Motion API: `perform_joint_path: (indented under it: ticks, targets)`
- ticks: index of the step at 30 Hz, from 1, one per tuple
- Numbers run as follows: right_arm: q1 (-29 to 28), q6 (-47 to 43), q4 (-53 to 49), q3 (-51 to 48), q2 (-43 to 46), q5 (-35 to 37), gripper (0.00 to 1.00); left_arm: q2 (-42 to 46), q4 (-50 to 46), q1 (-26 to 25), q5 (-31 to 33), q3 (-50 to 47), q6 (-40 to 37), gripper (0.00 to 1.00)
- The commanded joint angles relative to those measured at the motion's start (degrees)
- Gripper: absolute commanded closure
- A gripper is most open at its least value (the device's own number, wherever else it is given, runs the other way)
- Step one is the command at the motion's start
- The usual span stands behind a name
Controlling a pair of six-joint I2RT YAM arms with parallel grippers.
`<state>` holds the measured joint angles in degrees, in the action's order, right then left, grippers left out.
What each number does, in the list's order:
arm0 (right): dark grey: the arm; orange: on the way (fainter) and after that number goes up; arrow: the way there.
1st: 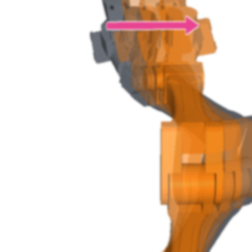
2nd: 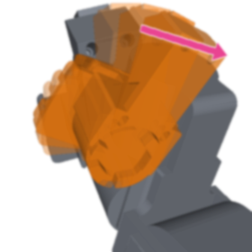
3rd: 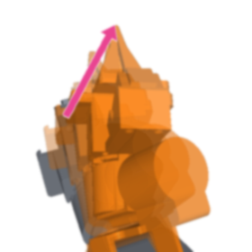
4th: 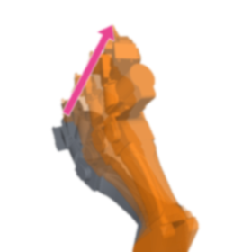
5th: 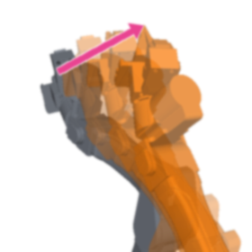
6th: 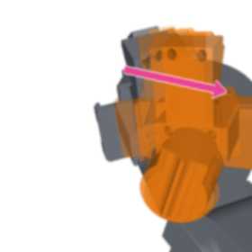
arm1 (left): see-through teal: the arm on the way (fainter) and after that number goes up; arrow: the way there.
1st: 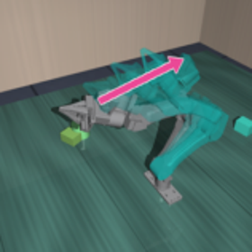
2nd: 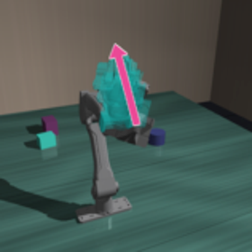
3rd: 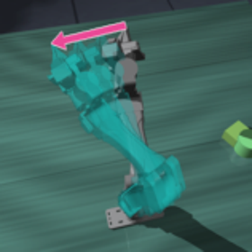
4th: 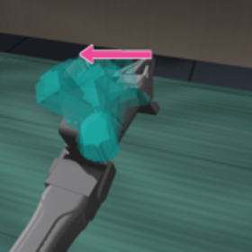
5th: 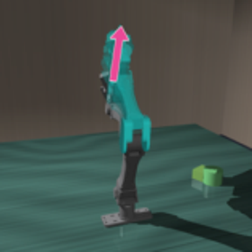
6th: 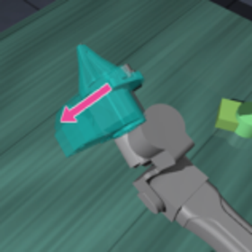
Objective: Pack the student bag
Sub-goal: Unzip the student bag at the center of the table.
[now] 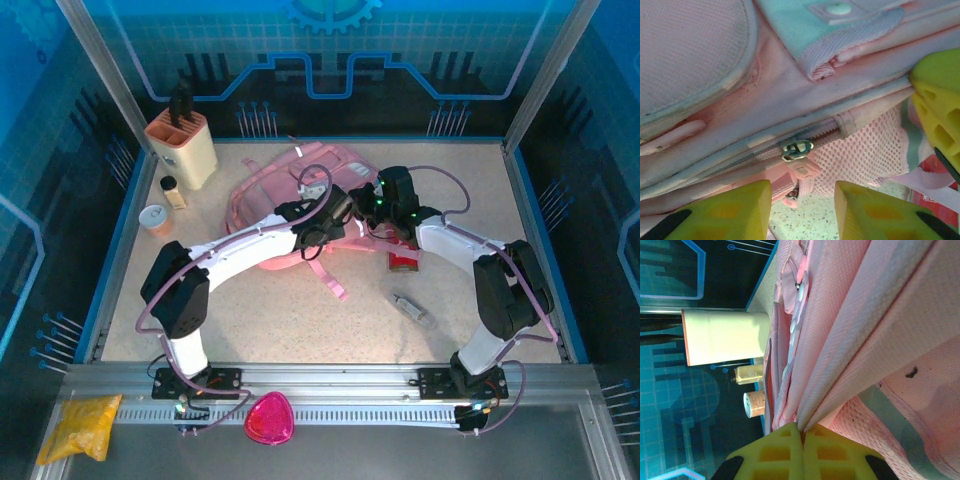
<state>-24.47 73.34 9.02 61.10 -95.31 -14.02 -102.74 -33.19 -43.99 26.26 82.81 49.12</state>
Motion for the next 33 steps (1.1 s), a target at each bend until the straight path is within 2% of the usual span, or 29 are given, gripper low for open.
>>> perform_joint_path:
  ticks: [1,4,11,20,24,27,33]
  targets:
    - [-0.6,0.1,5.0,1.0,0.0,-0.5,1.00,-1.0,0.5,0.6,2.4,1.1,1.9,0.61]
    - [-0.8,0.5,5.3,1.2,-0.2,-0.8,1.00,-2.3,1.7,1.7,1.4,2.6,2.2,0.63]
    - [-1.4,0.1,4.4,0.6,0.0,0.0,1.00,-3.5,5.9,2.0,7.3,4.0,2.5,0.71]
    - [-1.7,0.0,4.4,-0.1,-0.4,0.3,1.00,-3.7,11.9,2.4,5.7,3.8,0.0,0.81]
    - [-1.7,-0.2,4.6,-0.4,-0.4,0.4,1.00,-2.1,12.8,2.1,5.5,3.0,-0.5,0.88]
    - [-1.7,-0.2,4.8,-0.5,-0.8,0.4,1.00,-1.0,11.7,1.7,4.7,3.6,-1.0,0.91]
    - [-1.4,-0.5,4.8,-0.1,-1.6,0.6,1.00,-0.5,2.5,1.7,4.4,6.6,-1.3,1.00]
